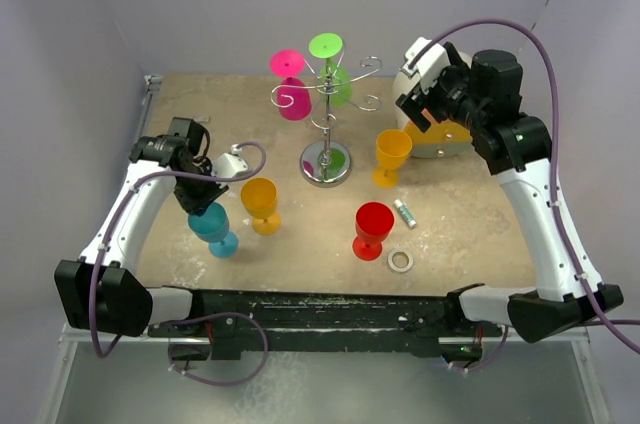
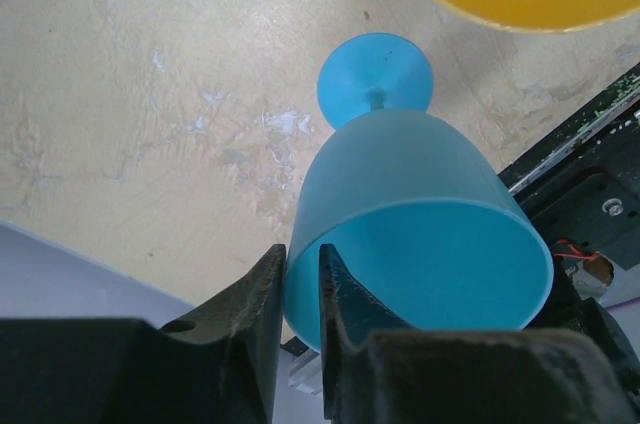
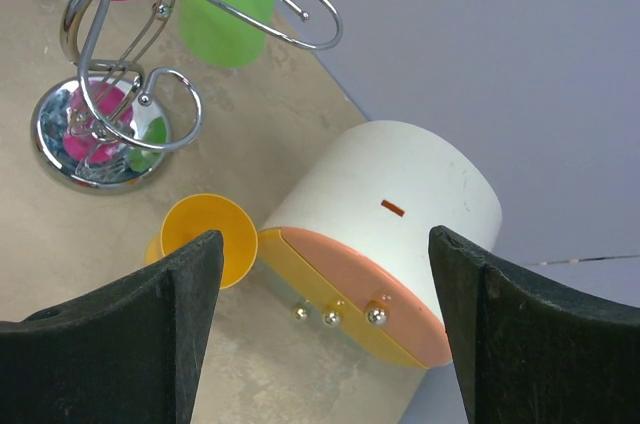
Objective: Place the wine glass upside down on the wine glass rack
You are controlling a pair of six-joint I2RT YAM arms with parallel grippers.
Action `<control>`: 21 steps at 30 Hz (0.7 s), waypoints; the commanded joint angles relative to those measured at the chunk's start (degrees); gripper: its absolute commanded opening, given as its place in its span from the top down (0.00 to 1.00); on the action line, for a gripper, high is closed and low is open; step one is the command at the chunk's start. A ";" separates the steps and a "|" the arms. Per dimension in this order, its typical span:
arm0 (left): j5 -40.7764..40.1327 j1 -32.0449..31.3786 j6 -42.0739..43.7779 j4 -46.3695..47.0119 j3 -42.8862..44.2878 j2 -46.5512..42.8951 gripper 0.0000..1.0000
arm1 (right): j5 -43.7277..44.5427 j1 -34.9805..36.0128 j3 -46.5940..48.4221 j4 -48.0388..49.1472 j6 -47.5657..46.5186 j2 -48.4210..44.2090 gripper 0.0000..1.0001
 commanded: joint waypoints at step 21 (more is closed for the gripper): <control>-8.77 0.48 1.31 -7.18 19.44 -1.38 1.00 | -0.47 -3.01 0.86 1.38 1.74 0.48 0.14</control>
